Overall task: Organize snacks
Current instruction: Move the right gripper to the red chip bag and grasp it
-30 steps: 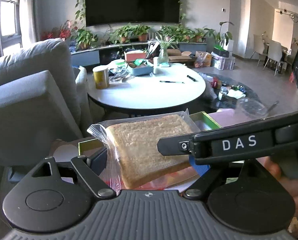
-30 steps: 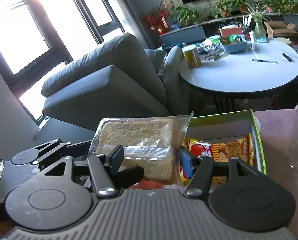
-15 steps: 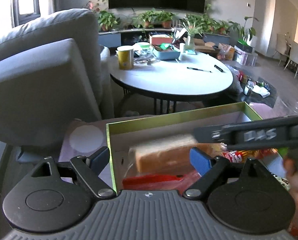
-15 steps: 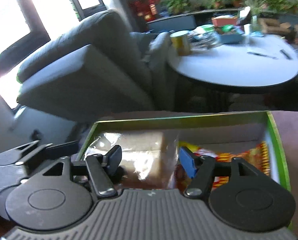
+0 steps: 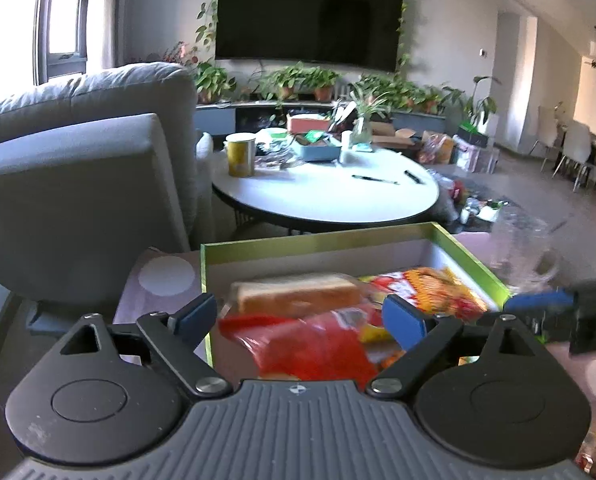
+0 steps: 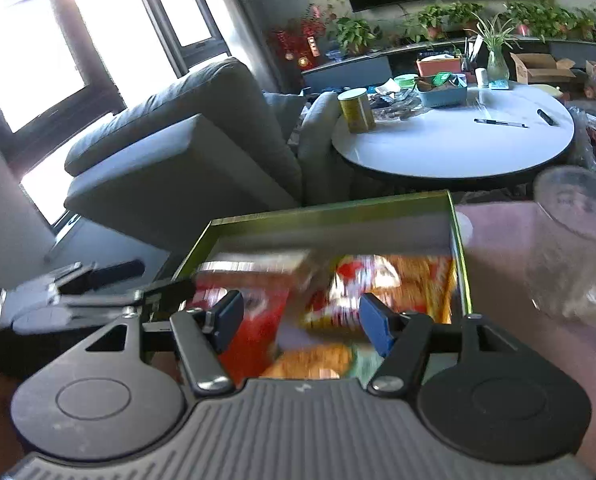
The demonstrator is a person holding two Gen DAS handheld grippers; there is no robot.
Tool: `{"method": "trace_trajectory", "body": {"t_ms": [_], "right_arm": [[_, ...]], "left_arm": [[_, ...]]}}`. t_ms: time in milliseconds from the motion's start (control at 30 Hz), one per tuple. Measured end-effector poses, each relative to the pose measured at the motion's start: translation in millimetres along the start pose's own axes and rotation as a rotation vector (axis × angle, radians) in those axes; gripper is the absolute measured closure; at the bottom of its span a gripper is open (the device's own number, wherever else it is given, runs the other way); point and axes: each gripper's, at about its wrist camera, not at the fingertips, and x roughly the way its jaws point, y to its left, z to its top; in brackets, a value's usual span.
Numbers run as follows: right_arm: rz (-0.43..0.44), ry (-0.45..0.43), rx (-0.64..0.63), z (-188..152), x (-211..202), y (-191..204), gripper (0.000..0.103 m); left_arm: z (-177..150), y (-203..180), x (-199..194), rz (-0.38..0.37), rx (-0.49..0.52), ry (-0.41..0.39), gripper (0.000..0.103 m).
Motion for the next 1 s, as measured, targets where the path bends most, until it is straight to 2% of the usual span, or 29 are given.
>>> {"method": "trace_trajectory", "body": {"t_ms": [133, 233, 467, 667, 767, 833, 1000], "right_arm": [[-0.015, 0.019, -0.002, -28, -19, -10, 0.036], [-0.051, 0.020, -0.018, -44, -30, -17, 0.034], [-0.067, 0.026, -0.024, -73, -55, -25, 0.033], [-0.144, 0.088, -0.098, -100, -54, -21, 0.033], [-0.130, 0.109, -0.129, -110, -54, -18, 0.032], [-0.122, 0.112, -0.154, -114, -53, -15, 0.025], [-0.149, 0.150, -0.207, -126, -43, -9, 0.022]], "left_arm": [[-11, -19, -22, -0.035, 0.038, -0.012, 0.011], [-20, -35, -32, -0.030, 0.097, -0.022, 0.010], [-40, -64, -37, -0.066, 0.165, 0.013, 0.009], [-51, -76, -33, -0.074, 0.151, 0.056, 0.009], [-54, -78, -35, -0.070, 0.148, 0.062, 0.009], [-55, -79, -36, -0.069, 0.144, 0.066, 0.009], [-56, -83, -37, -0.061, 0.134, 0.065, 0.009]]}}
